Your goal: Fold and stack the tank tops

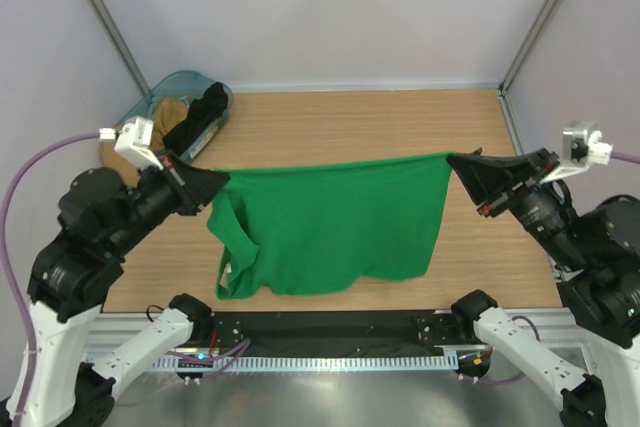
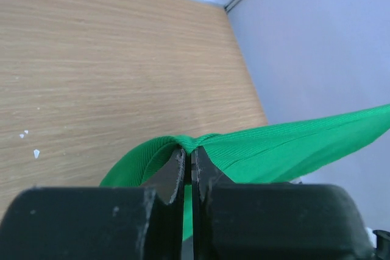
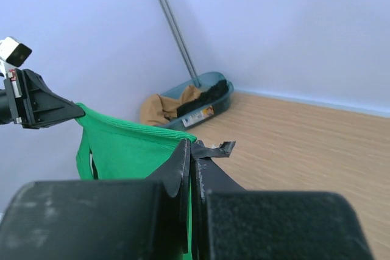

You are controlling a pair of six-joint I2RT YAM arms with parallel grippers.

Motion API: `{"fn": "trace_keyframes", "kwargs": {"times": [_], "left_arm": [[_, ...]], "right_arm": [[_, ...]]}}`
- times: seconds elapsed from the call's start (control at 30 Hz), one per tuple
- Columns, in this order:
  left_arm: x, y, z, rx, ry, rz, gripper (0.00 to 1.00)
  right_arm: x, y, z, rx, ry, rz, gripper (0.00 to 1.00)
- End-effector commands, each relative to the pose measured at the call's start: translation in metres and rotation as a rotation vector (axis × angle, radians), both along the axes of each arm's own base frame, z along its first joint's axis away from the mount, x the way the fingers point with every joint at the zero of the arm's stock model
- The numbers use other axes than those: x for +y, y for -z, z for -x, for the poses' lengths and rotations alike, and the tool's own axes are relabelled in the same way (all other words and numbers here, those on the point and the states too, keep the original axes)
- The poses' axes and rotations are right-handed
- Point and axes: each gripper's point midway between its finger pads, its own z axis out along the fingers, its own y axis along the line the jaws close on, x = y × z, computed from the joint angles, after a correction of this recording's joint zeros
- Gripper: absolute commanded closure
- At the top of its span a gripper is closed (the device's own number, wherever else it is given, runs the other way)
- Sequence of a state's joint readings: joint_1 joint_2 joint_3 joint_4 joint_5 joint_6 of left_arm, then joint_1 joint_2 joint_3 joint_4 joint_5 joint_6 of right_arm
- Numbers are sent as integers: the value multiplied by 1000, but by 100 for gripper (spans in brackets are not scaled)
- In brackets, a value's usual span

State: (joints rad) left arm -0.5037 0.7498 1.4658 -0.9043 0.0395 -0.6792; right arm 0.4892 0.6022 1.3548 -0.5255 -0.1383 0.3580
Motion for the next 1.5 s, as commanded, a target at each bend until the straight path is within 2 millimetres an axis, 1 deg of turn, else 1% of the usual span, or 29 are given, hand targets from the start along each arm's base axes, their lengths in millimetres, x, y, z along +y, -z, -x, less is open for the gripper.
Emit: {"fn": "trace_keyframes", "kwargs": {"times": [0.0,0.03,0.1,0.13,0.17,0.2,0.27,0.3,0.33,0.37,0.4,0.53,0.57,0.6,0.63,0.7,0.73,0.83,0.93,1.0,1.1,1.17,1.2,1.27,1.3,1.37,1.4,1.43,1.47], "left_arm": [[-14,11,-35,25,-23,-16,100],[-19,20,-50,51,-36,-39,100],[-23,15,-66,38,-59,-48,100],[-30,23,-83,72,-66,-77,100],[-29,8,-88,41,-74,-79,100],[-32,4,-94,39,-73,-89,100],[-36,-19,-104,5,-73,-95,100],[-36,-29,-104,-17,-70,-90,100],[-36,-39,-104,-41,-66,-85,100],[-35,-56,-101,-80,-66,-67,100],[-33,-63,-98,-104,-65,-67,100],[-27,-82,-76,-173,-37,-24,100],[-30,-76,-74,-170,-21,-18,100],[-29,-81,-59,-190,11,10,100],[-29,-78,-55,-192,18,17,100],[-28,-63,-49,-176,30,20,100],[-24,-54,-39,-171,32,32,100],[-13,-44,-23,-176,13,69,100],[-8,-45,-16,-186,1,82,100],[-6,-47,-18,-180,-14,80,100],[-10,-48,-35,-169,-34,58,100],[-17,-43,-48,-155,-32,34,100],[-21,-29,-67,-116,-57,0,100],[-30,-4,-86,-68,-59,-38,100],[-36,17,-102,-23,-69,-68,100],[-44,59,-125,46,-77,-99,100],[-49,83,-138,96,-76,-116,100],[-51,118,-146,166,-79,-130,100],[-50,128,-160,171,-102,-124,100]], "right_arm": [[8,28,-51,131,93,78,99],[7,29,-62,149,128,77,99],[7,31,-78,169,171,82,99],[12,35,-95,194,193,96,99],[14,34,-101,200,199,99,99],[16,22,-105,186,198,93,99],[26,21,-121,202,186,111,99],[27,5,-119,176,177,95,99],[31,5,-124,184,173,103,99],[33,-1,-122,178,157,97,99],[31,-13,-119,156,156,80,99],[37,-27,-98,106,74,73,99],[38,-27,-94,98,58,74,99],[38,-27,-83,81,29,75,99],[38,-26,-78,72,14,77,99],[39,-22,-59,45,-42,79,99],[38,-22,-51,29,-54,79,99],[34,-18,-26,-3,-102,73,99],[26,-17,-13,-13,-96,68,99],[21,-21,-14,-14,-68,71,99],[16,-12,-38,62,18,90,99],[19,8,-67,156,80,110,99],[24,20,-78,203,89,114,99],[30,40,-96,272,107,124,99],[36,66,-116,346,134,142,99],[35,91,-137,414,197,160,99],[38,120,-152,480,224,191,99],[37,132,-164,506,247,184,99],[36,144,-174,531,263,183,99]]}}
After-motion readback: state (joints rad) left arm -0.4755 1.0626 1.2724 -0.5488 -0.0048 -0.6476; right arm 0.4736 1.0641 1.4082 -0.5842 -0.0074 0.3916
